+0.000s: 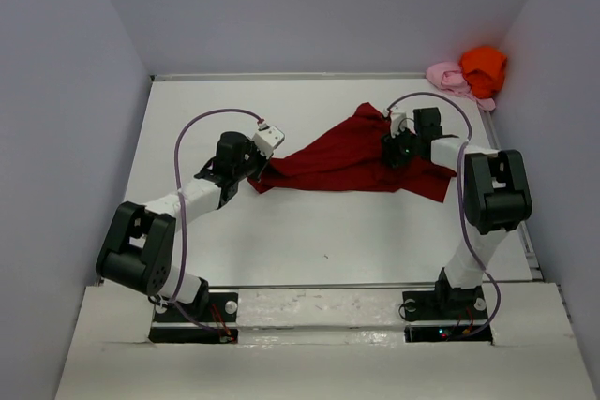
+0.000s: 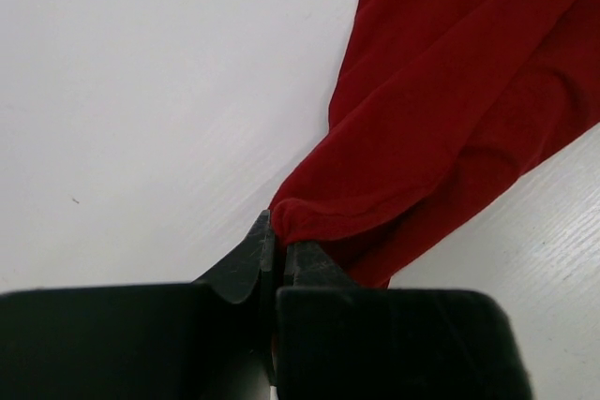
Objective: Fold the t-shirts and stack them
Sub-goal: Flatten the tshirt out
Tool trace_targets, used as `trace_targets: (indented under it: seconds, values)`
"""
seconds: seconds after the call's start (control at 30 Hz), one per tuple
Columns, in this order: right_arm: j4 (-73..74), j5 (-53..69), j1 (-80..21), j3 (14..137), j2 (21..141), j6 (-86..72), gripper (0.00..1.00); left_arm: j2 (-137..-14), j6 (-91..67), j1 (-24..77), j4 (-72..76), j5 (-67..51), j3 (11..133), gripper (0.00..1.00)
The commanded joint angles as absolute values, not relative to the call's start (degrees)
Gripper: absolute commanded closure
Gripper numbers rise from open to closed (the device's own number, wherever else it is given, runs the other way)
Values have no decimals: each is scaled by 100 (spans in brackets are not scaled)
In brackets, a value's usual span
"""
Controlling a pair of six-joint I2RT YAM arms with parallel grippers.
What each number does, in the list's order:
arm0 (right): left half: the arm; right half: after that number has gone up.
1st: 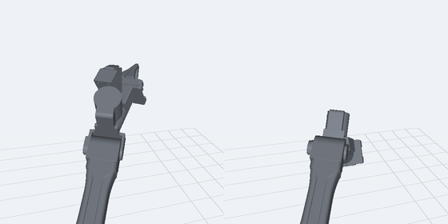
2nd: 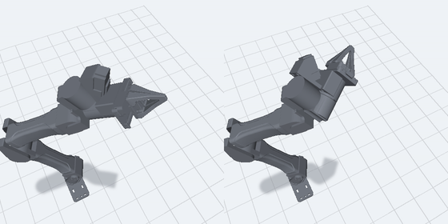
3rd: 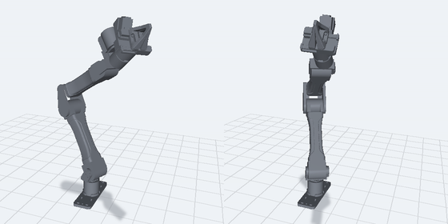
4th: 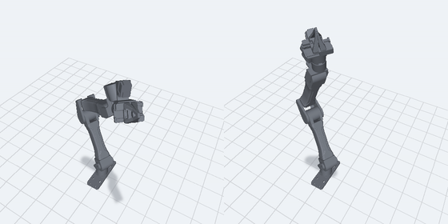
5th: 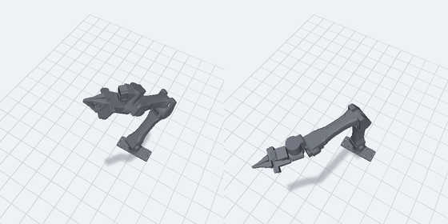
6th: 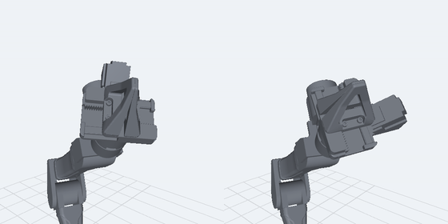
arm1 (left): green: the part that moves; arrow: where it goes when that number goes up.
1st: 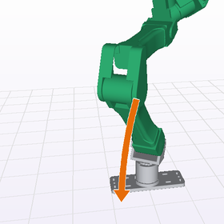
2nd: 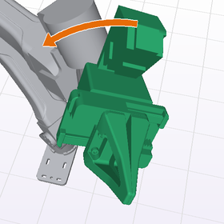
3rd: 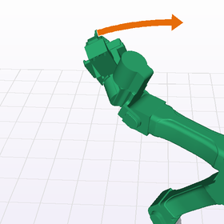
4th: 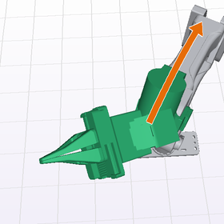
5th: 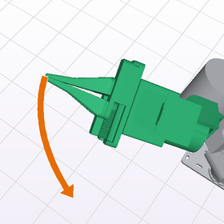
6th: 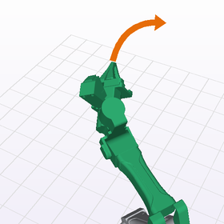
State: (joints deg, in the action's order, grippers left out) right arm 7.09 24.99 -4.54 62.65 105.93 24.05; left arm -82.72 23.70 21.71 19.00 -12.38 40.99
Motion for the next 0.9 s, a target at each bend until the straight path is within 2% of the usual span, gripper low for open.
trace_targets:
  seconds: [0.0, 0.03, 0.07, 0.33, 0.53, 0.7, 0.87]
  values:
    - [853, 2373, -475, 6504, 10705, 2452, 63, -8279, 2329, 2180, 2039, -1230, 4324, 100]
    - [853, 2347, -475, 6513, 10705, 2443, 89, -8271, 2338, 2180, 2039, -1230, 4316, 100]
    - [853, 2338, -475, 6513, 10696, 2443, 99, -8271, 2338, 2180, 2048, -1213, 4315, 100]
    - [765, 1697, -475, 6407, 10108, 2593, 100, -8262, 2329, 2171, 2092, -1029, 4289, 100]
    - [458, 1205, -114, 6337, 9475, 2566, 100, -8209, 2294, 2171, 2171, -659, 4271, 100]
    - [-104, 187, -62, 6196, 9570, 2742, 100, -8183, 2276, 2171, 2224, -405, 4245, 100]
    - [-448, -263, 0, 6188, 9747, 2830, 100, -8069, 2233, 2145, 2311, -71, 4219, 100]
